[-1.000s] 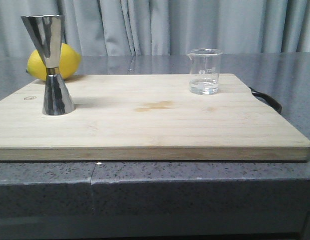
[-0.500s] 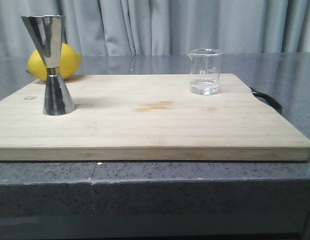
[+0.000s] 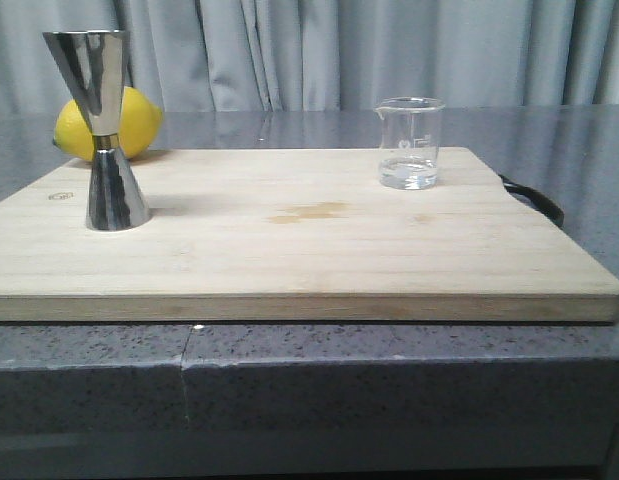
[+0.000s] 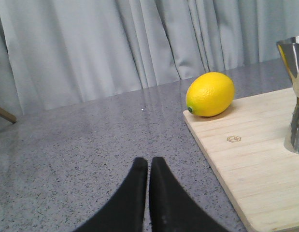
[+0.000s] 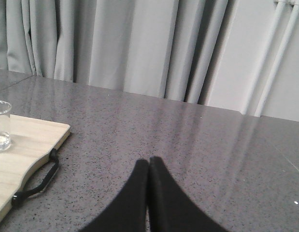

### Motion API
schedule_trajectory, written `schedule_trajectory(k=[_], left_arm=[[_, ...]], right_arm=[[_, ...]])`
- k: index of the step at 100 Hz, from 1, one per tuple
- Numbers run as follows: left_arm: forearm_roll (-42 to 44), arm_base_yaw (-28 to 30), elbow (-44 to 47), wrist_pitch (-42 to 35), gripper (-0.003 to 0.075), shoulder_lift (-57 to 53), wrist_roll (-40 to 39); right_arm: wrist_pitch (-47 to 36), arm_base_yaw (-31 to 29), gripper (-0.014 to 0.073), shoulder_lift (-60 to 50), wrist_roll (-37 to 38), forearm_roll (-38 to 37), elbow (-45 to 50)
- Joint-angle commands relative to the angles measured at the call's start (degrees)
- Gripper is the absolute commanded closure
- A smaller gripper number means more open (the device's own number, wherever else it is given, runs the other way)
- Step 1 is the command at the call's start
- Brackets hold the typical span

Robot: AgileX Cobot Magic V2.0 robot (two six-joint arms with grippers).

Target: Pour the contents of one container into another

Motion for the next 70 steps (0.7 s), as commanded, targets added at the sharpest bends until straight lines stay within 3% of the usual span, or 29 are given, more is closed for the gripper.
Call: schedule_trajectory(k=[1,57,62,70], left_arm=[[-0.68,0.25,2.08,-3.91,0.0739,-0.98,0.15],[-0.68,0.25,2.08,-3.91,0.0739,-0.98,0.15],[-0.68,0.25,2.08,-3.91,0.0739,-0.98,0.15],[-0.68,0.25,2.08,-3.91,0.0739,-0.98,0.15]], right_arm=[[-3.82,-0.28,0.0661,-0.43,-0.60,-0.45,-1.45],[-4.86,-0.28,0.0661,-0.43,-0.60,-0.23,-0.59],[-5.09,-0.28,0.0661,-0.43,-0.60,1.69,0.54],[-4.95,-0.17,0.0661,-0.43,-1.43,12.54,2.81]])
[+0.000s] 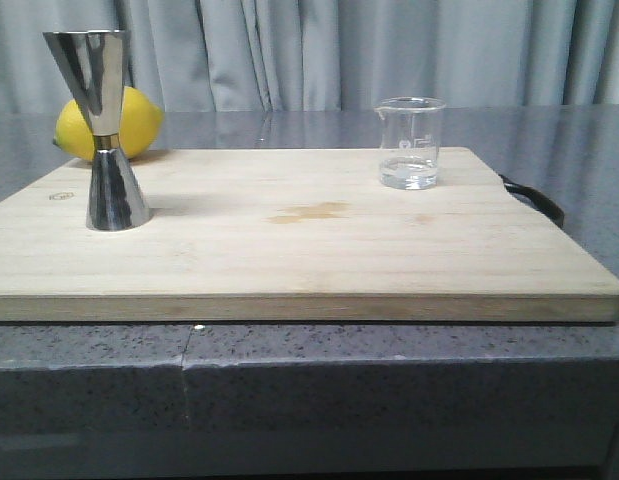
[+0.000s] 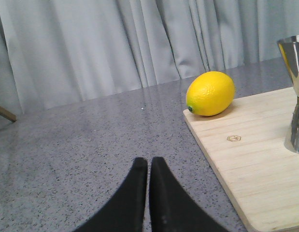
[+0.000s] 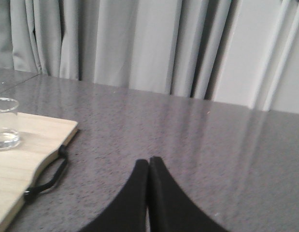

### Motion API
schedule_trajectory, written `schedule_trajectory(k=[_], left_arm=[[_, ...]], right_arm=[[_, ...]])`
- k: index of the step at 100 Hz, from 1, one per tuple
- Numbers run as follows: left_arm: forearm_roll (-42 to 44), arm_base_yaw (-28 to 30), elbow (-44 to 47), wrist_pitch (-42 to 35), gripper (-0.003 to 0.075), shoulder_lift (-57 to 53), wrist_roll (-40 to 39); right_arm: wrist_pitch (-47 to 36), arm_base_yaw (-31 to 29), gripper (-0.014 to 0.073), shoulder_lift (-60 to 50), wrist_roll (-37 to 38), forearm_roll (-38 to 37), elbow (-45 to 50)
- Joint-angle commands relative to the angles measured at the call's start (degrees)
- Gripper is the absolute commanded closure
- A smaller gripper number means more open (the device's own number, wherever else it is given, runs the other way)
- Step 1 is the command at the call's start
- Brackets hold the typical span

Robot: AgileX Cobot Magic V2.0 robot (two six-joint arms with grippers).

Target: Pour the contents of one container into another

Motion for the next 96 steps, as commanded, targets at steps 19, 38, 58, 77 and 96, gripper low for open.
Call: schedule_trajectory(k=[19,38,58,77,96], left_arm=[[-0.47,0.25,2.08,-3.91,0.0739,-0.98,0.15],[-0.47,0.25,2.08,-3.91,0.0739,-0.98,0.15],[-0.47,0.25,2.08,-3.91,0.0739,-0.98,0.15],[-0.47,0.25,2.08,-3.91,0.0739,-0.98,0.15],[-0.47,0.25,2.08,-3.91,0.0739,-0.98,0.15]], right_arm=[[-11.06,-0.06,0.0661,-0.81,-4.59,12.35,8.38],[-10.56,-0.06,0.0661,-0.81,1.37,15.01,12.20],[-9.28,-0.06,0.0661,-0.81,1.37,16.15,12.20],[-9.28,-0.06,0.0661,-0.81,1.37,16.15,12.20],[-9.28,-0.06,0.0661,-0.81,1.37,16.15,12.20]])
